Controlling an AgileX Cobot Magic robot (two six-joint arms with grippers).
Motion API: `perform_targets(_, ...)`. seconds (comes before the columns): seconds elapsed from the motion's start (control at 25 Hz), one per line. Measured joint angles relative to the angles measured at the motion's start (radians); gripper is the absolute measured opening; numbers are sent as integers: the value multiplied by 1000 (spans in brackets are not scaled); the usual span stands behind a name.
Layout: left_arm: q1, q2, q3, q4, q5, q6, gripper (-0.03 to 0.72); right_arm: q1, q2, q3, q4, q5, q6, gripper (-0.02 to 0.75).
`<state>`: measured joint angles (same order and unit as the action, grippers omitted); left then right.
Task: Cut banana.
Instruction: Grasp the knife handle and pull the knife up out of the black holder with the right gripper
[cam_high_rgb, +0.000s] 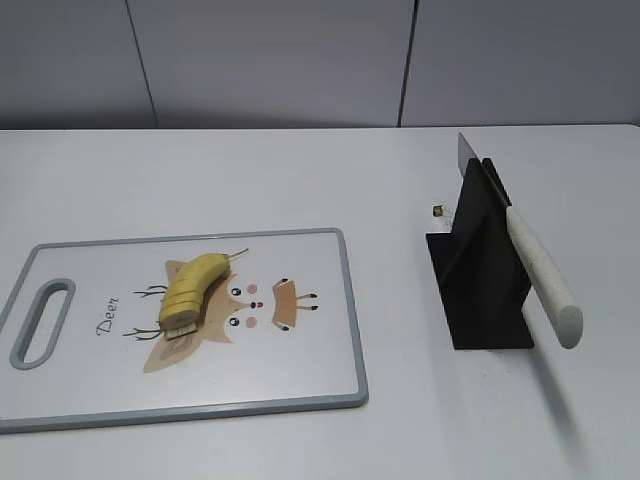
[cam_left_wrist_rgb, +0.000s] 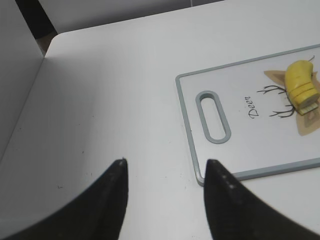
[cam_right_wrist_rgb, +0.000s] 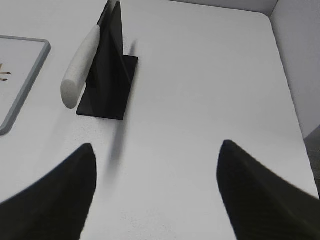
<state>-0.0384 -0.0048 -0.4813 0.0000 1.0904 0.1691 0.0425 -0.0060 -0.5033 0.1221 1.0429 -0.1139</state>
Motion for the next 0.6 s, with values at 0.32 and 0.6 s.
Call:
perform_targets(0.32, 0, 0, 0, 0, 0, 0, 480, 0, 0, 0, 0, 0, 0, 563)
perform_targets(0.6, 0, 0, 0, 0, 0, 0, 480, 0, 0, 0, 0, 0, 0, 561)
